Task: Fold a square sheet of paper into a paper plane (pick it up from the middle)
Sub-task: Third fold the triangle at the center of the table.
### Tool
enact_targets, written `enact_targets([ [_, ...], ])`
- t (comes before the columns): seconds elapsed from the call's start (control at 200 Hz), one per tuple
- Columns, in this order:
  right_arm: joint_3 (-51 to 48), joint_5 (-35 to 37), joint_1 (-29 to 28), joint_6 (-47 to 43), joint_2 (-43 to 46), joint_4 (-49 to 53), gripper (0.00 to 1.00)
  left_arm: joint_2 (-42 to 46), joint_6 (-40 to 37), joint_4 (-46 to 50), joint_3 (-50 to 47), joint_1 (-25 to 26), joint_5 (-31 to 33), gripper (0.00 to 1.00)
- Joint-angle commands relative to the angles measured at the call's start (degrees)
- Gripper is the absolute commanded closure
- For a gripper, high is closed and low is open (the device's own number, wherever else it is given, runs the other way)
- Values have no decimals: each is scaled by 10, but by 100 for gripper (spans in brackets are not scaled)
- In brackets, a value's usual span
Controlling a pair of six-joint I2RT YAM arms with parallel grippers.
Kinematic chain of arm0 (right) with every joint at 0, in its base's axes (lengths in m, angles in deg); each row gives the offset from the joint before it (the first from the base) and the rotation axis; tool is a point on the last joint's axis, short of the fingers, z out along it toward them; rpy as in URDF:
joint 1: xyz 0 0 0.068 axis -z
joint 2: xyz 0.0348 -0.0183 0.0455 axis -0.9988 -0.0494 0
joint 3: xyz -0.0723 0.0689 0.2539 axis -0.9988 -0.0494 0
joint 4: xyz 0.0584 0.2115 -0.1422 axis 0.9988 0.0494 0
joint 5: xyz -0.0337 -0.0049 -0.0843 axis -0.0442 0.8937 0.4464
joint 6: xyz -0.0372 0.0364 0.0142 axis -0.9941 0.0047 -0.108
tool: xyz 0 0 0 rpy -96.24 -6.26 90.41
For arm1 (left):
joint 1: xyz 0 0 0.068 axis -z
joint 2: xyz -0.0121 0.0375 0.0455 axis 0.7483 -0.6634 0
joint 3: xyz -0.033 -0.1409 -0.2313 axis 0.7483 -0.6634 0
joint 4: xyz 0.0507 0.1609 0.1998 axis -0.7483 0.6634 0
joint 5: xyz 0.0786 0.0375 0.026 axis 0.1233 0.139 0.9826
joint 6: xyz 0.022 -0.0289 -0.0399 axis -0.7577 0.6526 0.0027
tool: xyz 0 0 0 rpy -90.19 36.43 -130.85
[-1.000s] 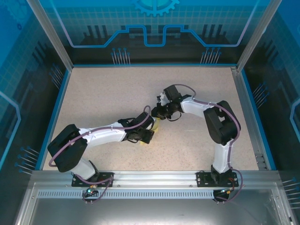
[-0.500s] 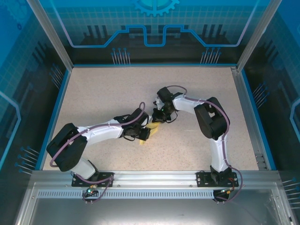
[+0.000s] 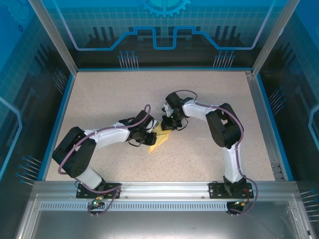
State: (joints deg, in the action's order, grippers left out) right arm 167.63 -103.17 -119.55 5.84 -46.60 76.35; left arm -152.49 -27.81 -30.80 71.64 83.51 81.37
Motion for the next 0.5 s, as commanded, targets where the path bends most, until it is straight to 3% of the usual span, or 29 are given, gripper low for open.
enact_targets([
  [0.0, 8, 14, -8, -14, -21, 30, 89, -11, -20, 11, 19, -13, -24, 90],
  [0.495, 12, 15, -6, -16, -27, 36, 88, -42, -40, 18, 42, -21, -33, 87],
])
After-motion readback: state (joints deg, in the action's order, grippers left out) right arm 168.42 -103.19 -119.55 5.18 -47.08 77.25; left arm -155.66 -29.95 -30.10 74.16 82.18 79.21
